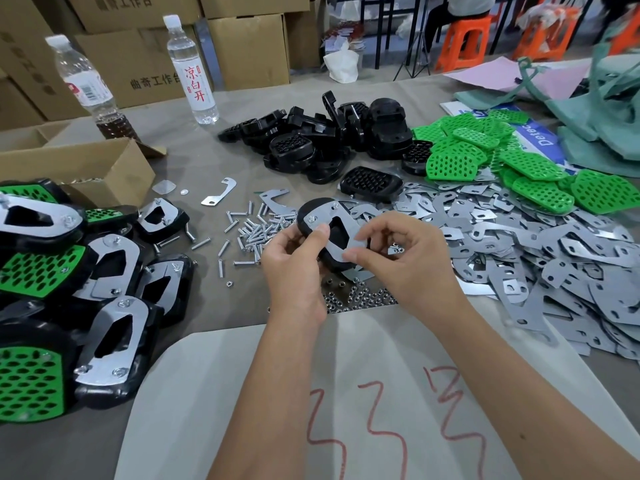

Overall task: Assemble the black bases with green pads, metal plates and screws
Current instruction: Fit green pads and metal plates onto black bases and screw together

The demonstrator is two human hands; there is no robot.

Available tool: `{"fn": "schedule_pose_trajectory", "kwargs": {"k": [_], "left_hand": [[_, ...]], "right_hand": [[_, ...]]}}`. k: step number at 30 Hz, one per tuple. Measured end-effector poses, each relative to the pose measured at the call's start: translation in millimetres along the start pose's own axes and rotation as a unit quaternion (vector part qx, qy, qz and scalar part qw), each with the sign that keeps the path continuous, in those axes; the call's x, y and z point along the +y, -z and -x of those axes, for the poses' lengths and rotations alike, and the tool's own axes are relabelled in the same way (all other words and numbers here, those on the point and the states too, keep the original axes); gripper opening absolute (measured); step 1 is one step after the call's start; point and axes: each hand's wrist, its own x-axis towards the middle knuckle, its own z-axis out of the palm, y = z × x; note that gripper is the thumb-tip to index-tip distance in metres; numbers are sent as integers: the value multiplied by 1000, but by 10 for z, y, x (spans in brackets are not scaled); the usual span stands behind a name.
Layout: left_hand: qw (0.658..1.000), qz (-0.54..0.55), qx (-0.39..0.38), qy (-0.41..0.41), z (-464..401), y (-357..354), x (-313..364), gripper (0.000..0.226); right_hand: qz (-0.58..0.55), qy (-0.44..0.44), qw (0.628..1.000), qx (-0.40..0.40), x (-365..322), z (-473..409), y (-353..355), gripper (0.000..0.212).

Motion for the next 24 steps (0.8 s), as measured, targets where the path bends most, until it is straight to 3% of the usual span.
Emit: {"fn": "schedule_pose_trajectory", "kwargs": {"k": [3,8,10,12,14,16,18,20,22,24], "left_hand": [[1000,12,12,-3,1,-4,-1,22],[998,50,39,-5,-39,26,6,10],[997,57,52,-1,-49,27,12,10],[996,66,58,2,-50,34,14,9],[996,66,54,4,-48,33,14,11],[996,66,54,2,-51,27,5,12],[996,66,67,-4,-61,21,2,12],[994,71,84,-6,-84,28,2,12],[993,72,89,-4,-98,37,6,12],[994,69,85,-3,-101,45,-4,12]], "right_hand": [[1,10,1000,-14,4,-1,-3,13],[5,22,998,-62,-24,43,2,16],[9,38,998,-52,-19,48,19,6],[25,52,998,-3,-9,50,28,31],[4,41,999,3,-42,55,36,25],[-12,27,999,-42,-86,71,25,16],[-38,14,997,-67,-108,85,16,42],[-92,-7,995,-38,-112,99,43,67],[-101,-11,995,-22,-103,100,63,61],[-92,-26,994,-58,-113,90,54,49]]}}
